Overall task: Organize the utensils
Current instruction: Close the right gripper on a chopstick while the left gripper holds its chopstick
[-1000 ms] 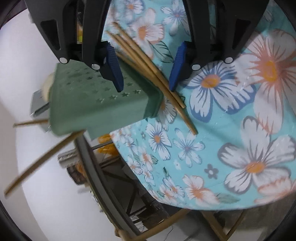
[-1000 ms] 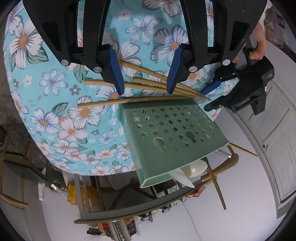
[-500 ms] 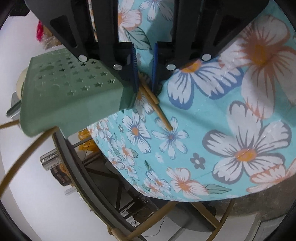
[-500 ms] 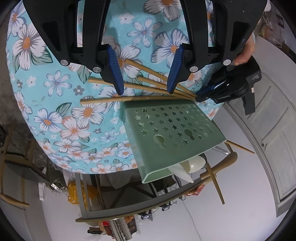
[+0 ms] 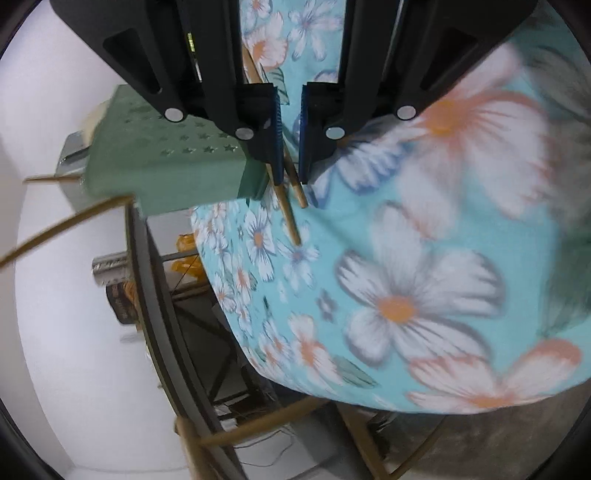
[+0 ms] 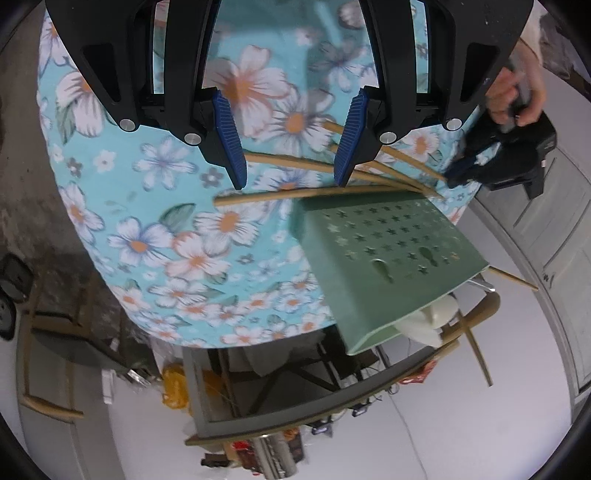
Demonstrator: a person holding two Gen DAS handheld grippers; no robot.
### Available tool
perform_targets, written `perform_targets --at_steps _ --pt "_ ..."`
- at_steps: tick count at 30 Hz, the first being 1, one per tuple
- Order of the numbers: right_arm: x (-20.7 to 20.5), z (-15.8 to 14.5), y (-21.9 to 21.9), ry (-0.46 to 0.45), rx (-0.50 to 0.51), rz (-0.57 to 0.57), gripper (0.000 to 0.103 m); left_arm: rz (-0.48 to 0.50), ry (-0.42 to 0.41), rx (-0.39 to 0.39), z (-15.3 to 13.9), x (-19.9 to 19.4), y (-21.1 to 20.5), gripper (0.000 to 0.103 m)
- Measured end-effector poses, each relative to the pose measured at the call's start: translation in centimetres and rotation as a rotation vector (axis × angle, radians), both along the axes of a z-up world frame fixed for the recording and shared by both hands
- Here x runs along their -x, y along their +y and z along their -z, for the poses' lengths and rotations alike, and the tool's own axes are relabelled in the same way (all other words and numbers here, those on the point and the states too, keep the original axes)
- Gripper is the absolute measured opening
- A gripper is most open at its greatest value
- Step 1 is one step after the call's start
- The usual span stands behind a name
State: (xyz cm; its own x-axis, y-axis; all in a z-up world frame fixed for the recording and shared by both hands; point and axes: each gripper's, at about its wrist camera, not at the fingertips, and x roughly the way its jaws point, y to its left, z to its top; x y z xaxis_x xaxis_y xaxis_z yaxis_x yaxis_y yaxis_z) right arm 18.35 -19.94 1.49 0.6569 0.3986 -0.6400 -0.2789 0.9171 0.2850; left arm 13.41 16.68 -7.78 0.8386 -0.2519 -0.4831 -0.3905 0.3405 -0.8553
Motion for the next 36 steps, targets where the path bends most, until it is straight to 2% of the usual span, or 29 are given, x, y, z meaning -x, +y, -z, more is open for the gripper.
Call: perform_targets --at_steps 2,4,6,8,10,14,16,20,22,26,31,32,34,35,36 --pt "-0.1 0.1 -0.2 0.018 -0.002 -0.009 0.047 -0.028 0.006 -0.015 -0.4 1.3 1.4 0.007" --pt "-0.4 0.3 0.1 0.077 -0.019 -0.040 0.047 -0.032 0.010 -0.032 -0.9 2.5 3.1 0.007" --pt "-0.6 0.4 1.0 0.116 0.039 -0.039 0.047 -0.033 0.020 -0.049 -1.3 3.6 4.6 0.007" --pt "-0.6 0.5 2.2 0.108 0.127 -0.027 0.047 -0.052 0.039 -0.061 -1.3 5.1 6.5 0.008" --pt "-0.8 0.7 3.2 0.102 0.137 -0.036 0.047 -0.056 0.043 -0.030 -0.9 6.3 8.2 0.008" --pt "-1.1 1.2 5.9 0.125 0.122 -0.113 0.047 -0.075 0.051 -0.013 -0.8 8.9 11.4 0.008" --pt "-1.0 1.5 8.1 0.147 0.130 -0.210 0.047 -0.074 0.053 -0.022 -1.0 9.8 12.2 0.008" --pt "1.0 0.8 12.8 0.057 0.194 -0.373 0.047 -0.014 0.078 -0.026 -0.6 10.8 13.6 0.007" --pt "1.8 0.4 16.3 -0.011 0.270 -0.454 0.047 0.000 0.100 -0.032 -0.2 11.2 14.2 0.005" --pt "2.5 1.0 22.6 -0.065 0.429 -0.596 0.045 0.027 0.128 0.023 1.5 11.7 14.7 0.004" --pt "2.1 1.2 27.2 -0.080 0.491 -0.656 0.044 0.068 0.089 0.028 0.8 11.7 14.4 0.004" --pt "2.1 1.3 28.2 -0.089 0.512 -0.661 0.044 0.076 0.080 0.034 0.8 11.7 14.4 0.008" --pt "1.9 1.6 29.5 -0.102 0.541 -0.670 0.044 0.076 0.062 0.056 0.7 11.8 14.4 0.023" --pt "1.7 1.7 30.2 -0.111 0.558 -0.662 0.044 0.065 0.054 0.077 0.8 12.0 14.5 0.036" --pt "1.5 1.9 30.7 -0.111 0.567 -0.653 0.044 0.053 0.045 0.098 1.0 12.3 14.6 0.045"
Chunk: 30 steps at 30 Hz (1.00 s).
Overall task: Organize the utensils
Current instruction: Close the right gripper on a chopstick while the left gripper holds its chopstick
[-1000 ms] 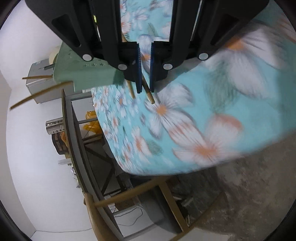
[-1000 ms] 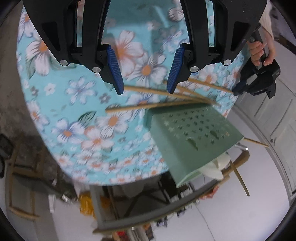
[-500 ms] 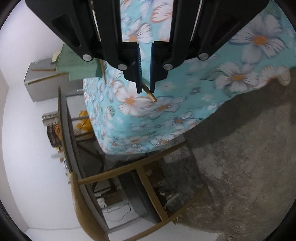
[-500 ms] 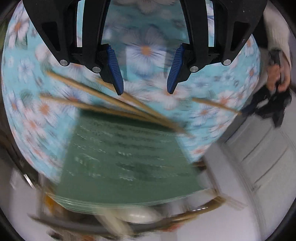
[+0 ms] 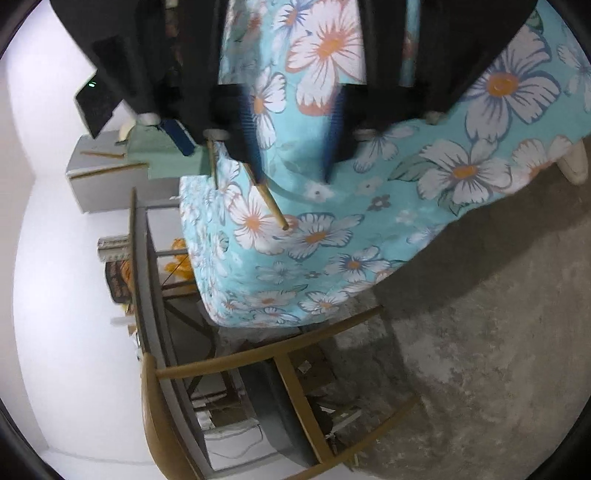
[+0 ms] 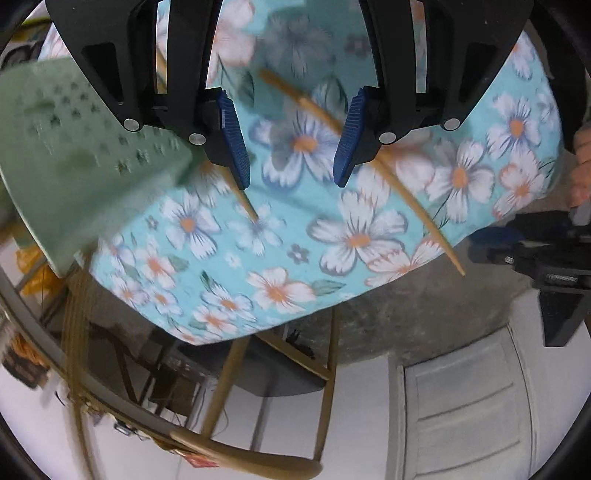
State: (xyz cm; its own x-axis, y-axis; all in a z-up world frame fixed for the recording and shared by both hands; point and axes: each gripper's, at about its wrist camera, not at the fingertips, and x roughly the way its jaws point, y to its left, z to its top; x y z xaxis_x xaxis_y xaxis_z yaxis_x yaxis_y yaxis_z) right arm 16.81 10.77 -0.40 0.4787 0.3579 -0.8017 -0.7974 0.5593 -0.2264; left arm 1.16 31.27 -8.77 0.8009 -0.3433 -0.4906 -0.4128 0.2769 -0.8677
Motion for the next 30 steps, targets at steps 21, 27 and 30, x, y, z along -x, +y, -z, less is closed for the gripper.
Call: perform_targets --at_steps 21,27,30 --pt "-4.1 3.0 2.3 0.019 0.107 0.008 0.007 -0.124 -0.098 -0.089 -0.3 -2.2 -0.6 0.010" --pt "-2.7 2.6 2.5 -0.071 0.122 0.036 0.000 -0.114 -0.111 -0.137 -1.5 -2.0 -1.1 0.010" --pt "-2.2 1.6 2.4 -0.130 0.115 0.051 0.000 -0.119 -0.108 -0.126 -1.5 -1.8 -1.0 0.010"
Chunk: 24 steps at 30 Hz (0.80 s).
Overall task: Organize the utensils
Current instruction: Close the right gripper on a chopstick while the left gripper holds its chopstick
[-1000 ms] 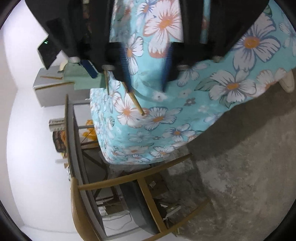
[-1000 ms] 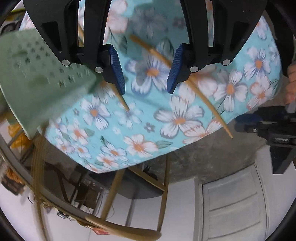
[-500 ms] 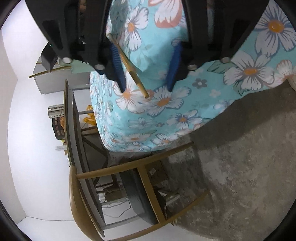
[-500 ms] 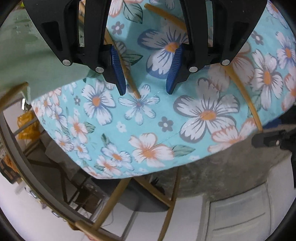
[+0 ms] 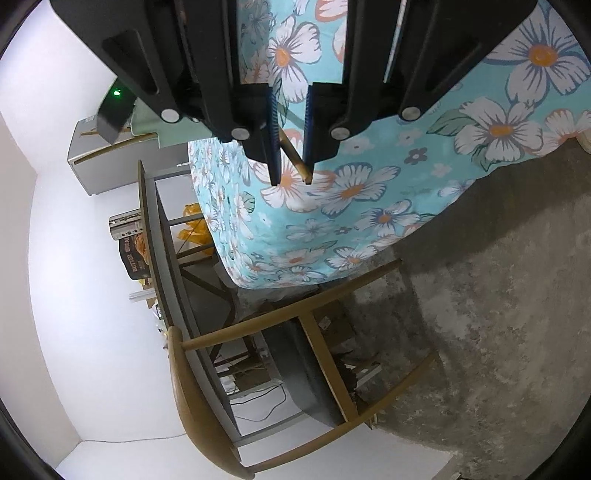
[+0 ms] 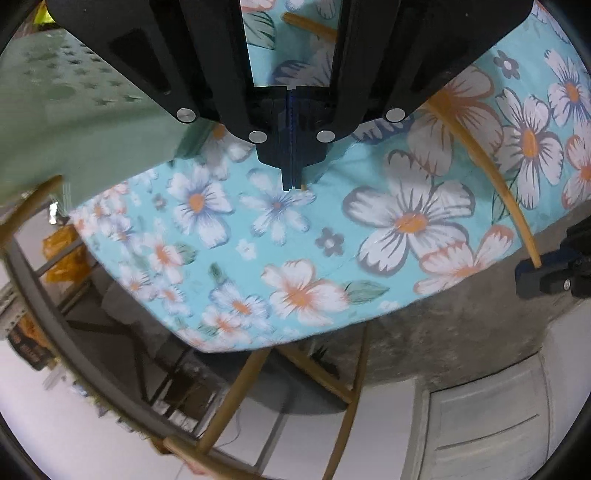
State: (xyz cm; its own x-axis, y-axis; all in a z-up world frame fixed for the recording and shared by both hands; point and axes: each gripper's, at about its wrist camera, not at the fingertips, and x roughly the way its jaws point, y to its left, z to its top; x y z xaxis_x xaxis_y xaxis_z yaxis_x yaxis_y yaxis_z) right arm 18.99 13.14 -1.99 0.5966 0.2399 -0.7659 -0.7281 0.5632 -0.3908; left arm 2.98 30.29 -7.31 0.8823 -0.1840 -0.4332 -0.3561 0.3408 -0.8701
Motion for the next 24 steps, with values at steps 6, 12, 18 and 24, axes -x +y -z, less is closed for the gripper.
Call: perform_targets --at_steps 6,12,18,24 --pt "1.0 -1.0 0.1 -0.027 0.058 -0.058 0.000 0.001 -0.015 -0.012 -0.6 0.3 0.1 0.010" --pt "0.2 0.7 -0.6 -0.023 0.155 -0.050 0.028 0.006 0.011 -0.033 -0.8 0.3 -0.2 0.010" --pt "-1.0 1.9 -0.2 0.012 0.162 -0.026 0.033 0.013 0.006 -0.032 -0.8 0.3 -0.1 0.010" --pt "0.3 2.6 1.6 -0.020 0.255 -0.058 0.007 0.013 0.015 0.007 -0.2 0.3 0.0 0.010"
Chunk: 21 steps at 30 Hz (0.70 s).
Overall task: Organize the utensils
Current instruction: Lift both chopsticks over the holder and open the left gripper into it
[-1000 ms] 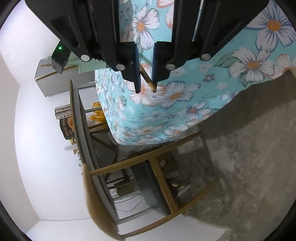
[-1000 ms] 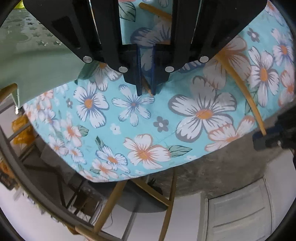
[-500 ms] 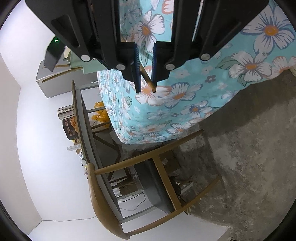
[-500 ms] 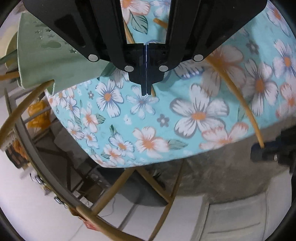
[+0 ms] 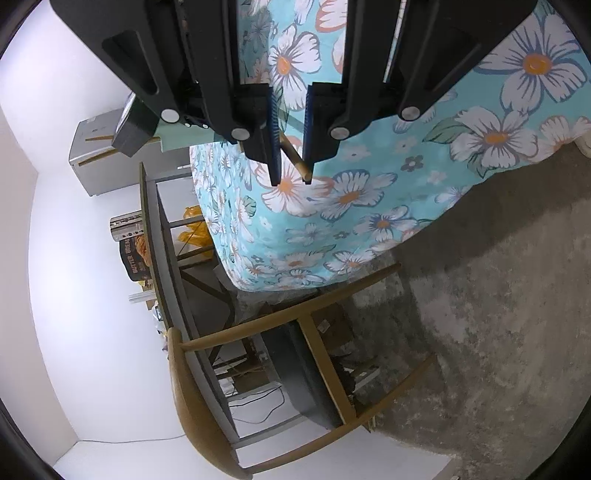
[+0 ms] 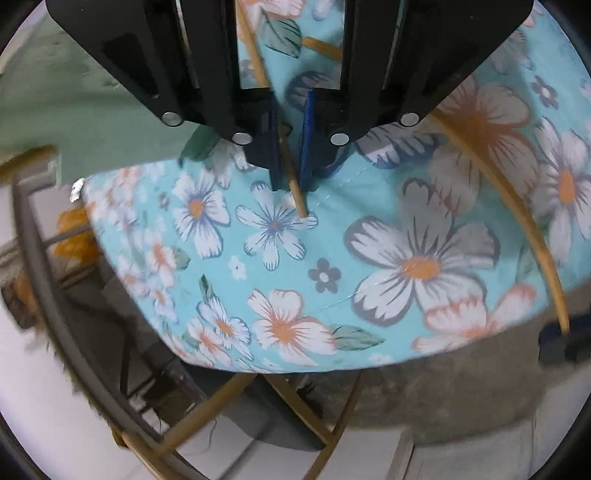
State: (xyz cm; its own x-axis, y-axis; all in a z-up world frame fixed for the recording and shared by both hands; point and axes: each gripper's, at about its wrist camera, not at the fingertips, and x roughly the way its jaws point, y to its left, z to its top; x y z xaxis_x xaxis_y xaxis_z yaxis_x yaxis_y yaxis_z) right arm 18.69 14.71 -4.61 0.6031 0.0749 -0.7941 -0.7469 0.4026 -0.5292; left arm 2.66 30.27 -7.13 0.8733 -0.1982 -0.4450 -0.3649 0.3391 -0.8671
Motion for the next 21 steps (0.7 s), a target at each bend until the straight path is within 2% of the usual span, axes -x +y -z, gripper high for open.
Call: perform_targets --at_steps 2,5,7,9,12,14,17,21 --pt "0.2 -0.5 -0.2 -0.018 -0.023 0.022 0.006 0.003 -0.001 0.004 0.0 -0.1 -0.1 0.010" --pt "1.3 -3.6 -1.4 -0.136 -0.153 0.060 0.006 -0.002 -0.010 -0.014 -0.6 0.2 0.0 0.010" --pt "2.5 -5.9 -2.3 -0.205 -0.209 0.062 0.005 -0.047 -0.019 -0.066 -1.5 1.1 0.0 0.010" --pt "3.9 -8.1 -3.4 -0.287 -0.252 0.053 0.004 -0.100 -0.028 -0.157 -2.9 2.0 0.1 0.010" --pt "4.5 -10.8 -6.0 -0.294 -0.334 0.080 0.004 -0.132 -0.048 -0.234 -4.3 2.8 -0.1 0.010" --pt "4.8 -12.3 -8.0 -0.287 -0.395 0.106 0.003 -0.138 -0.058 -0.242 -4.7 3.0 -0.1 0.009" --pt "5.6 -15.0 -11.9 -0.282 -0.539 0.169 0.003 -0.119 -0.107 -0.241 -5.7 3.3 -0.4 0.007" --pt "7.0 -18.9 -17.7 -0.330 -0.785 0.286 0.003 -0.109 -0.148 -0.399 -8.5 4.0 -2.0 0.007"
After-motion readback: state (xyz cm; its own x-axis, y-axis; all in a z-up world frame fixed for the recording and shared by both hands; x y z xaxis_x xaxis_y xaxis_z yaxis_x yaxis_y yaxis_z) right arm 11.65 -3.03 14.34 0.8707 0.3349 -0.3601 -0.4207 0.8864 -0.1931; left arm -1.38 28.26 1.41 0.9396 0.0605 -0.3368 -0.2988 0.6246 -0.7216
